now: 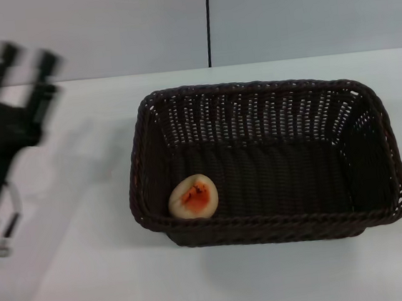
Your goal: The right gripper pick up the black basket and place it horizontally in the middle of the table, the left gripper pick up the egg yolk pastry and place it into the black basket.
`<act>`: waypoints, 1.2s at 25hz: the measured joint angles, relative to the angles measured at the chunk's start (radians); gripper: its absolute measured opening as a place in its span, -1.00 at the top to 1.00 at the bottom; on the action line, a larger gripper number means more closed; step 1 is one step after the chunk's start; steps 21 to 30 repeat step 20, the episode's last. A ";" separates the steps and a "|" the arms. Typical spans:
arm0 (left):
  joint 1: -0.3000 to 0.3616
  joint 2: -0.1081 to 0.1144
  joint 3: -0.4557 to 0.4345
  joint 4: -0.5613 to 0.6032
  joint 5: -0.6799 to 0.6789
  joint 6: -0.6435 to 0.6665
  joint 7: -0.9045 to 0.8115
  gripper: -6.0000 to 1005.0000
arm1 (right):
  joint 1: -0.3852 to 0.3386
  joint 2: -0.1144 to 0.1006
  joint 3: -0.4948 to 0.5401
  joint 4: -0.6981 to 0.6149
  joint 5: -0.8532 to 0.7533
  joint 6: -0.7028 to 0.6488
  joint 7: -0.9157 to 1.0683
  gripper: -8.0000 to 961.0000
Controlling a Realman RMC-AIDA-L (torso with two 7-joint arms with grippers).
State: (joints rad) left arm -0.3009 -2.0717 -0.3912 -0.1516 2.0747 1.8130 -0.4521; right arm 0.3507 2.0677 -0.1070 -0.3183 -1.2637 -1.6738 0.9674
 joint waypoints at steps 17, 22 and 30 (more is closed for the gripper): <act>0.113 0.002 -0.358 -0.002 0.001 0.004 0.067 -0.29 | -0.014 0.006 0.259 0.119 0.000 -0.002 -0.326 -0.18; 0.112 0.002 -0.359 -0.003 0.001 0.006 0.064 -0.29 | -0.012 0.006 0.265 0.125 0.001 -0.002 -0.327 -0.18; 0.112 0.002 -0.359 -0.003 0.001 0.006 0.064 -0.29 | -0.012 0.006 0.265 0.125 0.001 -0.002 -0.327 -0.18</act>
